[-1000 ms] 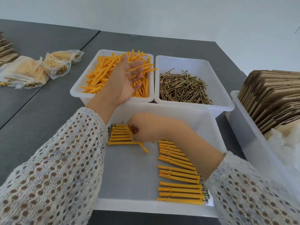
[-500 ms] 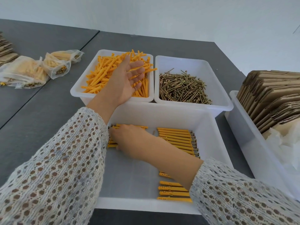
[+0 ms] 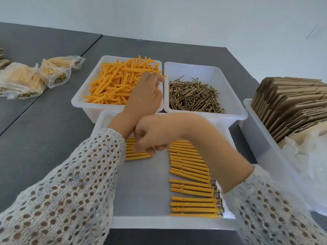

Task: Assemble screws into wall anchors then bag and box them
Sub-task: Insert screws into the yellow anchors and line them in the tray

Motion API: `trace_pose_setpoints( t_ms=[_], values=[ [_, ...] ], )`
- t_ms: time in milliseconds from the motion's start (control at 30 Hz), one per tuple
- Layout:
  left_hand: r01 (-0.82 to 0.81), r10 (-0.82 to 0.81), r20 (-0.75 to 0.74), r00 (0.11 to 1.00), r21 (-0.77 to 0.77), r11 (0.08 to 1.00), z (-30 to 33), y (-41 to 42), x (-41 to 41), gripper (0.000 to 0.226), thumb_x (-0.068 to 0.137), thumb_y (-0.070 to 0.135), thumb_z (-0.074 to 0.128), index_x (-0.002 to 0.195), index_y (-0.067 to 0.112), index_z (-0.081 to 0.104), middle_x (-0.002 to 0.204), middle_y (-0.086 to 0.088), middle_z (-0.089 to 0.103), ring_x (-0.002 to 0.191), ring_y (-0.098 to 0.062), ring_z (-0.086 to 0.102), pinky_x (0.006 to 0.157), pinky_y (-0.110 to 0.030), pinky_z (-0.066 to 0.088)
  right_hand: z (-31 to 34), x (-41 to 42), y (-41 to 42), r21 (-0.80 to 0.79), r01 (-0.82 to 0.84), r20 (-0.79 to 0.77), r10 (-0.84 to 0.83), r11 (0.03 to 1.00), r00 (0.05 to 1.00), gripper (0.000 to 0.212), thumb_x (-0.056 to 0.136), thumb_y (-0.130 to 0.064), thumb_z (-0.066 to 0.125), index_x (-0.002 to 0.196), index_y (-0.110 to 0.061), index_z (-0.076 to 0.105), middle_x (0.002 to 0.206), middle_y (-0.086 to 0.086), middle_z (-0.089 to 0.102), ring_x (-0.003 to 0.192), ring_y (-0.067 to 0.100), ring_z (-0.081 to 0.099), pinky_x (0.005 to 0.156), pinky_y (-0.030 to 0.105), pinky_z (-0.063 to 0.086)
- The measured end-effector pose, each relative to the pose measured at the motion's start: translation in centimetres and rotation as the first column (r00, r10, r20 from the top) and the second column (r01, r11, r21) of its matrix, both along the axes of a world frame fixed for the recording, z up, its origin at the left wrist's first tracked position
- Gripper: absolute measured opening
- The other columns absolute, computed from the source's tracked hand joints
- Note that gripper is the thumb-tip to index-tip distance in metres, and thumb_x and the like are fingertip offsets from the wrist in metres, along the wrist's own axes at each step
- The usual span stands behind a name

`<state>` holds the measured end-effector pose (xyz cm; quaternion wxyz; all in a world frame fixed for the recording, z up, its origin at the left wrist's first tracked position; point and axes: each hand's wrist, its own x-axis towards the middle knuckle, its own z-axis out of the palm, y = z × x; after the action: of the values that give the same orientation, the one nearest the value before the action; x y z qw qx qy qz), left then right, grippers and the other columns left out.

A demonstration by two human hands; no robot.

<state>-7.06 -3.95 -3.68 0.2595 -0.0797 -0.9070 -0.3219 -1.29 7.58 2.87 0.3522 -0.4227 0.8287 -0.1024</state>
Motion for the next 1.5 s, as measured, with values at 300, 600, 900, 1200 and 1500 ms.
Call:
trace_pose_setpoints(
  t_ms=[300,600,900,1200,1500],
  values=[
    [-0.341,0.381,0.077,0.921,-0.312,0.887,-0.7,-0.5,1.0,0.027,0.094,0.031,0.049,0.115,0.021,0.061,0.123,-0.004,0.051,0.117,-0.029,0.046,0.092,-0.044,0.037,-3.3,-8.1,5.0,-0.680,0.600,-0.297,-0.906,0.421,0.300,0.011,0.093,-0.014,0.044,0.089,-0.007,0.052,0.084,0.008,0.058,0.071,0.022,0.051,0.059,0.030,0.040],
    [-0.219,0.415,0.332,0.847,-0.493,0.842,-0.6,-0.9,0.4,0.039,0.097,0.046,0.034,0.117,0.032,0.065,0.134,-0.005,0.050,0.129,-0.036,0.037,0.105,-0.057,0.027,-5.4,-10.5,4.9,-0.145,0.754,-0.390,-0.737,0.641,0.551,0.025,0.091,-0.025,0.041,0.104,-0.011,0.056,0.102,0.008,0.059,0.095,0.031,0.055,0.085,0.041,0.045],
    [-0.231,0.344,0.321,0.882,-0.340,0.911,-0.3,-0.9,0.6,0.022,0.095,0.045,0.044,0.107,0.033,0.059,0.105,0.006,0.064,0.112,-0.026,0.048,0.100,-0.052,0.030,-5.6,-11.7,4.9,-0.067,0.676,-0.332,-0.655,0.734,0.679,0.023,0.093,-0.021,0.036,0.100,-0.009,0.055,0.115,0.009,0.055,0.105,0.030,0.053,0.101,0.049,0.043],
    [-0.256,0.278,0.127,0.952,-0.167,0.952,-0.2,-0.4,1.1,0.022,0.090,0.029,0.056,0.112,0.027,0.057,0.107,0.007,0.060,0.101,-0.020,0.057,0.092,-0.047,0.044,-6.0,-11.7,5.3,-0.185,0.667,-0.356,-0.681,0.722,0.639,0.024,0.095,-0.011,0.035,0.073,-0.010,0.044,0.089,0.009,0.050,0.080,0.026,0.047,0.075,0.039,0.042],
    [-0.123,0.104,-0.143,0.984,-0.136,0.983,-0.1,0.4,1.5,0.010,0.092,0.004,0.051,0.090,0.014,0.053,0.079,0.002,0.058,0.064,-0.022,0.052,0.057,-0.049,0.047,-6.2,-10.4,5.1,-0.602,0.526,-0.433,-0.799,0.601,0.417,0.018,0.095,-0.015,0.042,0.087,-0.011,0.058,0.076,0.004,0.059,0.066,0.021,0.051,0.057,0.031,0.040]
  ],
)
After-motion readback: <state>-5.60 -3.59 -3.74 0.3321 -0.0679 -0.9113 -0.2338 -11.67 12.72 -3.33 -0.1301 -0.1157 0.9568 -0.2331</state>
